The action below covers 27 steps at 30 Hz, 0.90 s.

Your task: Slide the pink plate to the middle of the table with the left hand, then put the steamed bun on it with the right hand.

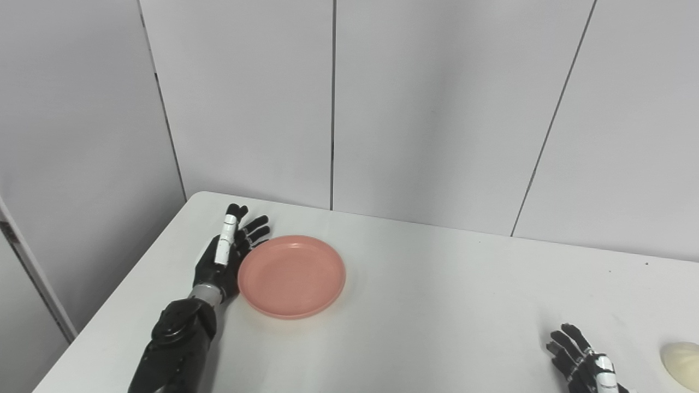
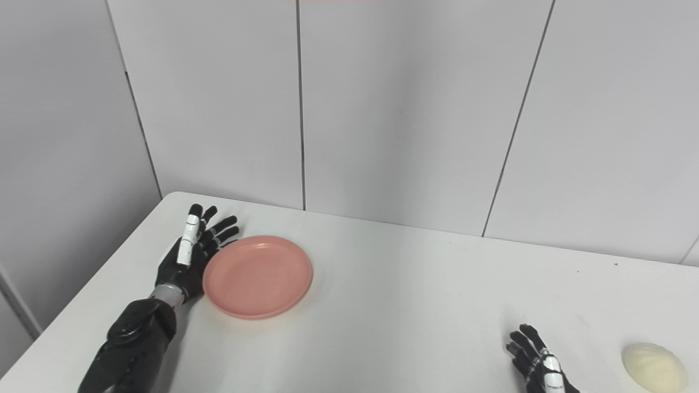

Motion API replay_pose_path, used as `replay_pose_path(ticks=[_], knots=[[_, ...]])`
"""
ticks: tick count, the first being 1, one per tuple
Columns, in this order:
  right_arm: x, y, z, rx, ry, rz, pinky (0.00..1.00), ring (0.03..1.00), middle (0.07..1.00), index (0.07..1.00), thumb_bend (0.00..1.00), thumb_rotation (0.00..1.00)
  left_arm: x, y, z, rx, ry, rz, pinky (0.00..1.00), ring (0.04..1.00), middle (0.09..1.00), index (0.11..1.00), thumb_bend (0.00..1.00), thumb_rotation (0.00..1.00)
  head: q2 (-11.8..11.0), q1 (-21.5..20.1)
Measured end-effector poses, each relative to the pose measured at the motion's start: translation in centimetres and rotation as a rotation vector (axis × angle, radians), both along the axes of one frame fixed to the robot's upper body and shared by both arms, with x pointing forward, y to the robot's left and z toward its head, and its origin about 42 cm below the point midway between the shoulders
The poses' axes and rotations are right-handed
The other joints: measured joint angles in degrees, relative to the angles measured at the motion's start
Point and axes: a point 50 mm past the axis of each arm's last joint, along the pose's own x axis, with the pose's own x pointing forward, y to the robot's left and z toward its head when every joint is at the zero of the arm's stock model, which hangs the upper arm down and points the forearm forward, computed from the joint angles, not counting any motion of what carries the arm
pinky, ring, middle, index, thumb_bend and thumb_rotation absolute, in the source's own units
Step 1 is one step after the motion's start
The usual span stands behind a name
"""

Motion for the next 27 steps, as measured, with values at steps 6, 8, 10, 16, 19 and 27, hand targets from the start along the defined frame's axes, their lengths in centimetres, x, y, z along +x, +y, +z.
replay_pose_path(ticks=[6, 8, 10, 16, 19, 27], knots=[[0.0, 0.1, 0.0, -0.012, 0.001, 0.002, 0.89, 0.857, 0.861, 0.867, 0.75, 0.95, 0.2, -3.4, -0.1, -0.047, -0.002, 0.009, 0.84, 0.871, 0.882, 1.0, 0.8, 0.85, 0.79, -1.58], [0.0, 0.1, 0.0, -0.022, 0.001, 0.004, 0.88, 0.849, 0.855, 0.86, 0.76, 0.95, 0.2, -4.7, 0.0, -0.067, -0.001, 0.018, 0.83, 0.864, 0.878, 1.0, 0.8, 0.84, 1.05, -2.37], [0.0, 0.2, 0.0, -0.026, 0.001, 0.005, 0.87, 0.843, 0.85, 0.856, 0.77, 0.95, 0.1, -5.8, 0.0, -0.085, 0.0, 0.026, 0.82, 0.863, 0.882, 1.0, 0.8, 0.83, 1.58, -3.86], [0.0, 0.9, 0.1, -0.048, -0.002, 0.006, 0.86, 0.834, 0.841, 0.848, 0.78, 0.95, -0.3, -7.7, 0.0, -0.086, 0.001, 0.002, 0.86, 0.889, 0.891, 1.0, 0.8, 0.85, 3.07, -9.04], [0.0, 1.8, 0.1, -0.055, -0.003, 0.017, 0.86, 0.834, 0.842, 0.851, 0.8, 0.95, -0.4, -8.0, 0.1, -0.083, 0.006, -0.01, 0.85, 0.88, 0.889, 1.0, 0.8, 0.85, 3.78, -13.52], [-0.1, 4.5, 0.3, -0.069, 0.003, 0.03, 0.86, 0.839, 0.845, 0.855, 0.82, 0.96, -0.6, -8.2, 0.4, -0.105, 0.023, -0.029, 0.83, 0.869, 0.903, 1.0, 0.77, 0.88, 4.57, -17.32]])
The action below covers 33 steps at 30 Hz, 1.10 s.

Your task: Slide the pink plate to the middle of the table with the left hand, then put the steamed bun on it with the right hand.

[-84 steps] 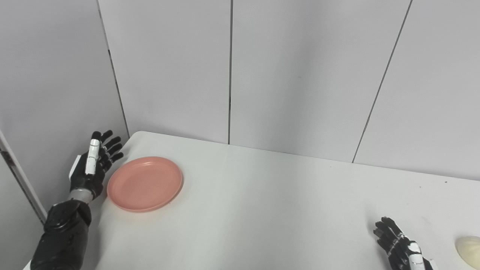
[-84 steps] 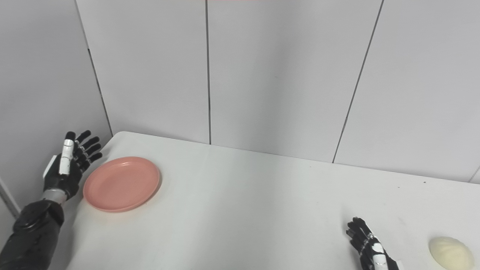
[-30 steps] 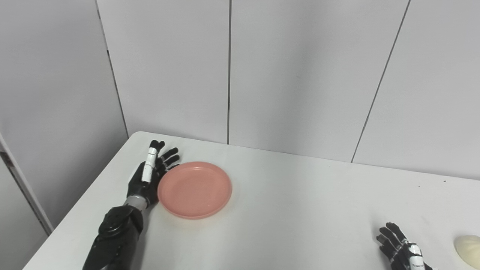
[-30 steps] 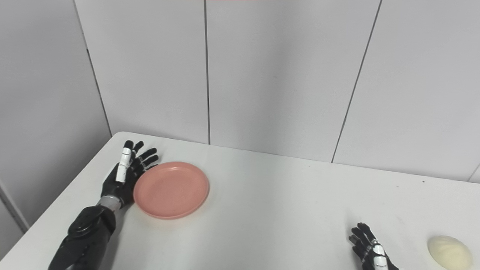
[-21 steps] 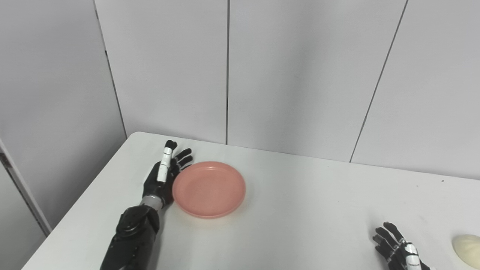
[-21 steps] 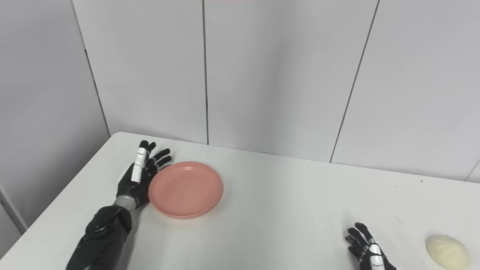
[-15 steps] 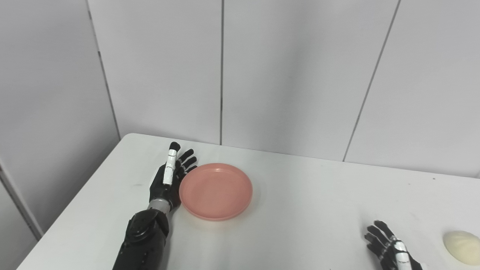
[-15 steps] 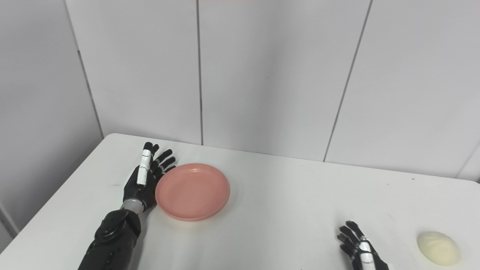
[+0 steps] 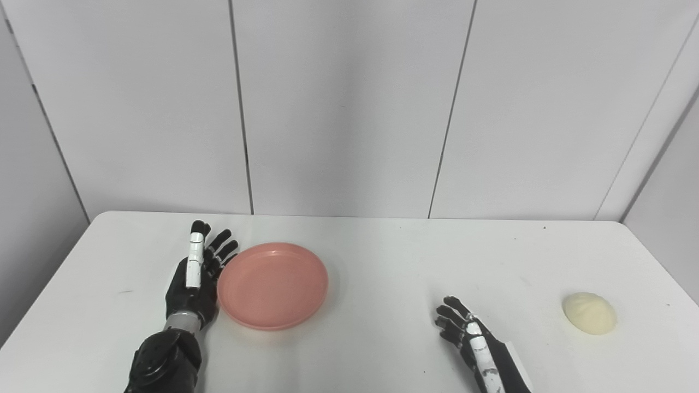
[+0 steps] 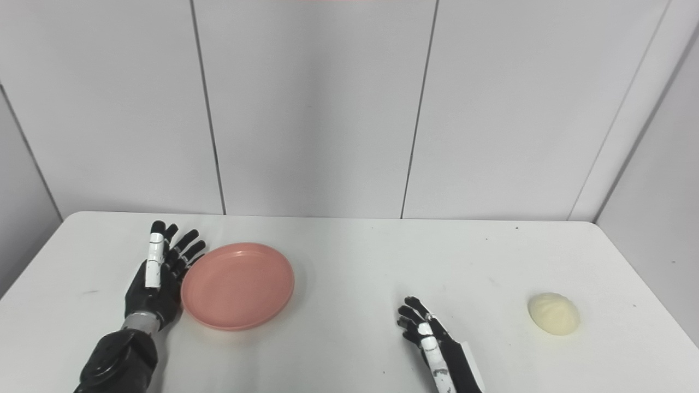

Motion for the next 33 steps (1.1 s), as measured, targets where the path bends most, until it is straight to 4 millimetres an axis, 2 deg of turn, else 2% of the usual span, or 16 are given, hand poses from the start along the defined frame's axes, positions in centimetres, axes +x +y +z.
replay_pose_path(ticks=[7, 14, 19, 29, 30, 33], knots=[[0.0, 1.0, 0.2, -0.015, 0.005, -0.004, 0.87, 0.845, 0.85, 0.858, 0.82, 0.95, 0.0, -1.0, 0.0, -0.017, 0.004, -0.039, 0.84, 0.883, 0.906, 1.0, 0.81, 0.91, 0.96, -3.78], [0.2, 2.4, 0.5, -0.009, 0.021, -0.004, 0.87, 0.85, 0.86, 0.863, 0.8, 0.96, 0.6, -2.1, 0.1, -0.026, 0.007, -0.089, 0.89, 0.905, 0.922, 1.0, 0.8, 0.92, 0.97, -9.57], [0.3, 2.8, 0.5, -0.022, 0.021, -0.001, 0.87, 0.851, 0.866, 0.865, 0.78, 0.96, 1.0, -3.0, 0.0, -0.034, 0.007, -0.129, 0.86, 0.887, 0.904, 1.0, 0.79, 0.94, 0.79, -11.24], [0.4, 3.4, 0.5, -0.025, 0.021, -0.013, 0.86, 0.849, 0.875, 0.871, 0.71, 0.96, 1.6, -5.2, -0.2, -0.053, -0.003, -0.184, 0.89, 0.893, 0.909, 1.0, 0.8, 0.92, 0.35, -13.97], [0.5, 3.4, 0.5, -0.028, 0.022, -0.015, 0.85, 0.846, 0.877, 0.873, 0.7, 0.96, 1.6, -5.3, -0.2, -0.051, -0.004, -0.19, 0.88, 0.892, 0.906, 1.0, 0.8, 0.93, 0.18, -15.37], [0.7, 3.4, 0.2, -0.06, 0.012, -0.027, 0.83, 0.838, 0.878, 0.877, 0.69, 0.98, 1.7, -5.6, -0.2, -0.043, -0.002, -0.2, 0.87, 0.885, 0.892, 0.997, 0.81, 0.93, 0.09, -15.9]])
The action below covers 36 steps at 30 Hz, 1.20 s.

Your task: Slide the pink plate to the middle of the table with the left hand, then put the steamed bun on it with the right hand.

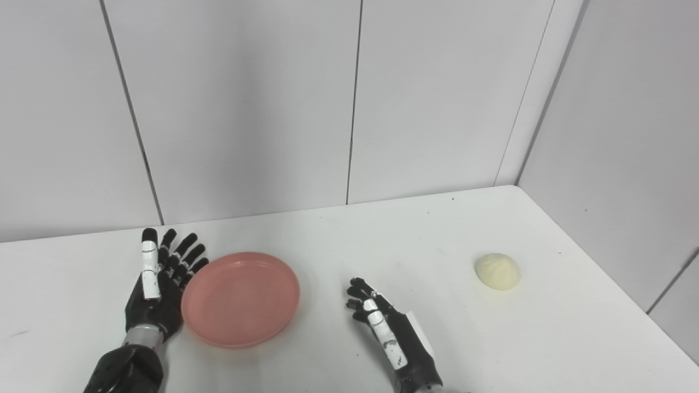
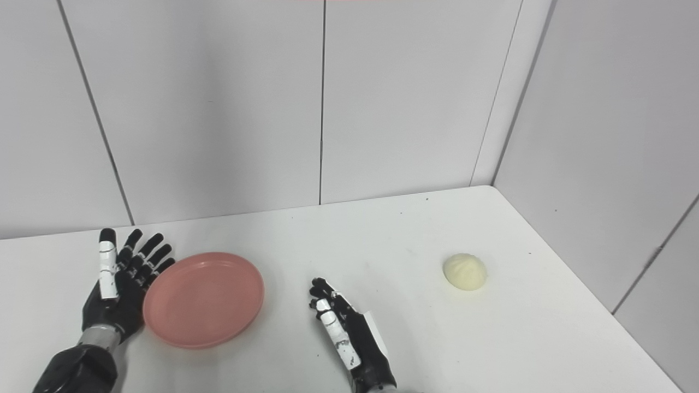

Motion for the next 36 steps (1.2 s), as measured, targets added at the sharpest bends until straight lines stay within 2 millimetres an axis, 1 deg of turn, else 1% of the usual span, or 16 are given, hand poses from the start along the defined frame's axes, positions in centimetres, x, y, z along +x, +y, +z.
replay_pose_path(ticks=[4, 8, 10, 13, 16, 20, 21, 22, 23, 24, 26, 28, 32, 34, 35, 36], knots=[[0.1, -0.5, -0.1, -0.051, -0.032, -0.008, 0.83, 0.838, 0.881, 0.88, 0.71, 0.98, -0.1, -0.8, 0.0, 0.011, -0.001, -0.013, 0.88, 0.885, 0.885, 0.999, 0.79, 0.92, -0.09, 0.96], [0.1, -1.3, 0.0, -0.088, -0.055, -0.016, 0.8, 0.814, 0.858, 0.866, 0.72, 0.94, -0.5, -1.4, -0.1, 0.011, -0.006, -0.028, 0.88, 0.896, 0.88, 0.996, 0.75, 0.92, -0.62, 2.37], [0.1, -2.0, 0.3, -0.111, -0.079, -0.029, 0.79, 0.808, 0.853, 0.864, 0.73, 0.93, -0.9, -1.6, -0.2, 0.015, -0.011, -0.035, 0.88, 0.896, 0.881, 1.0, 0.75, 0.92, -0.97, 2.63], [0.4, -3.0, 1.0, -0.175, -0.12, -0.041, 0.74, 0.809, 0.861, 0.868, 0.79, 0.95, -1.1, -1.6, -0.3, 0.025, -0.013, -0.034, 0.86, 0.889, 0.867, 0.998, 0.76, 0.92, -1.49, 2.55], [0.8, -4.2, 3.2, -0.284, -0.202, -0.041, 0.69, 0.788, 0.853, 0.838, 0.88, 0.99, -1.0, -1.5, -0.2, 0.03, -0.014, -0.032, 0.87, 0.888, 0.872, 1.0, 0.72, 0.91, -1.67, 2.46], [1.9, -6.6, 8.3, -0.494, -0.361, -0.012, 0.7, 0.793, 0.854, 0.835, 0.91, 0.98, -1.0, -1.4, -0.4, 0.031, -0.012, -0.033, 0.88, 0.892, 0.87, 0.999, 0.71, 0.91, -1.93, 2.46], [2.2, -7.4, 9.3, -0.547, -0.387, -0.016, 0.7, 0.794, 0.854, 0.836, 0.92, 0.98, -1.0, -1.4, -0.4, 0.031, -0.013, -0.037, 0.88, 0.893, 0.87, 0.999, 0.71, 0.91, -1.93, 2.46], [2.6, -8.1, 10.1, -0.596, -0.401, -0.025, 0.72, 0.816, 0.877, 0.848, 0.95, 0.99, -1.0, -1.4, -0.4, 0.031, -0.013, -0.04, 0.88, 0.895, 0.871, 1.0, 0.7, 0.91, -1.93, 2.54], [2.7, -8.8, 10.8, -0.652, -0.398, -0.032, 0.73, 0.824, 0.885, 0.852, 0.96, 0.99, -1.0, -1.4, -0.5, 0.031, -0.013, -0.042, 0.88, 0.895, 0.871, 1.0, 0.7, 0.91, -2.11, 2.46], [2.8, -9.4, 11.2, -0.705, -0.388, -0.03, 0.7, 0.826, 0.893, 0.857, 0.98, 1.0, -1.0, -1.4, -0.5, 0.031, -0.014, -0.043, 0.88, 0.897, 0.869, 1.0, 0.69, 0.91, -2.37, 2.37], [2.7, -10.3, 12.4, -0.847, -0.355, -0.007, 0.7, 0.84, 0.885, 0.858, 1.0, 0.99, -1.0, -1.4, -0.5, 0.032, -0.02, -0.043, 0.88, 0.899, 0.868, 1.0, 0.68, 0.91, -2.55, 2.28], [2.8, -11.3, 14.3, -0.982, -0.313, 0.006, 0.71, 0.844, 0.88, 0.857, 1.0, 0.99, -1.0, -1.3, -0.6, 0.037, -0.024, -0.04, 0.88, 0.9, 0.868, 1.0, 0.67, 0.9, -2.64, 2.28], [3.5, -12.6, 17.9, -1.131, -0.26, -0.019, 0.72, 0.844, 0.859, 0.833, 1.0, 0.92, -1.0, -1.3, -0.7, 0.061, -0.034, -0.042, 0.86, 0.887, 0.856, 1.0, 0.67, 0.89, -2.81, 2.54], [3.9, -13.1, 18.9, -1.184, -0.226, -0.05, 0.7, 0.838, 0.855, 0.822, 1.0, 0.87, -1.0, -1.5, -0.7, 0.06, -0.034, -0.045, 0.86, 0.881, 0.851, 1.0, 0.67, 0.88, -2.81, 2.63], [4.1, -13.3, 19.3, -1.214, -0.198, -0.063, 0.7, 0.837, 0.854, 0.821, 1.0, 0.87, -1.0, -1.6, -0.7, 0.06, -0.034, -0.046, 0.86, 0.88, 0.851, 1.0, 0.67, 0.88, -2.81, 2.63], [4.2, -13.5, 19.5, -1.234, -0.179, -0.071, 0.68, 0.825, 0.843, 0.81, 1.0, 0.82, -1.0, -1.6, -0.6, 0.061, -0.035, -0.047, 0.85, 0.877, 0.851, 1.0, 0.67, 0.88, -2.9, 2.55]])
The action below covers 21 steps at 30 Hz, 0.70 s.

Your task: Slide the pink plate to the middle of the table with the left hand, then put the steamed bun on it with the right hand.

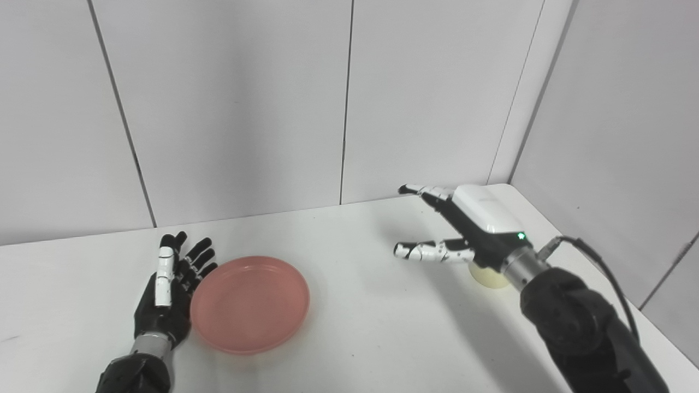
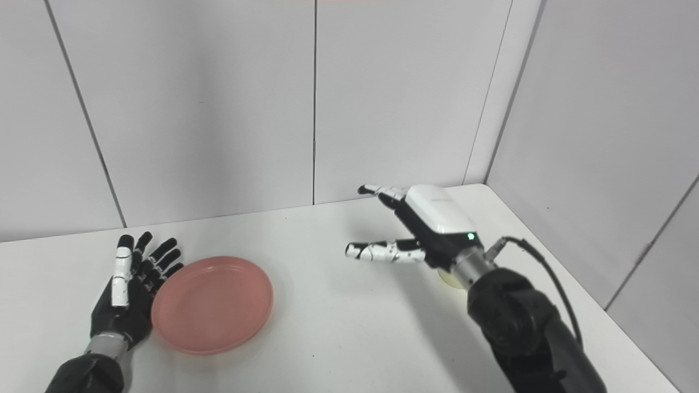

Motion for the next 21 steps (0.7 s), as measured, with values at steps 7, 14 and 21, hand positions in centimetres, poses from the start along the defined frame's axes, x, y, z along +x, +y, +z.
replay_pose_path(ticks=[7, 14, 21], knots=[[0.6, -1.6, 1.4, -0.177, 0.064, -0.153, 0.63, 0.794, 0.813, 0.777, 1.0, 0.65, 0.0, -0.1, -0.1, 0.014, -0.008, -0.004, 0.84, 0.88, 0.855, 1.0, 0.67, 0.89, -0.26, 0.09], [1.5, -3.3, 0.3, -0.278, 0.208, -0.272, 0.61, 0.794, 0.807, 0.77, 1.0, 0.6, 0.0, -0.1, -0.1, 0.033, -0.01, -0.008, 0.84, 0.882, 0.854, 1.0, 0.66, 0.89, -0.09, 0.0], [2.4, -5.8, -0.8, -0.263, 0.303, -0.362, 0.57, 0.756, 0.824, 0.776, 1.0, 0.55, 0.0, -0.2, -0.1, 0.04, -0.011, -0.013, 0.83, 0.874, 0.85, 1.0, 0.65, 0.88, -0.09, -0.09]])
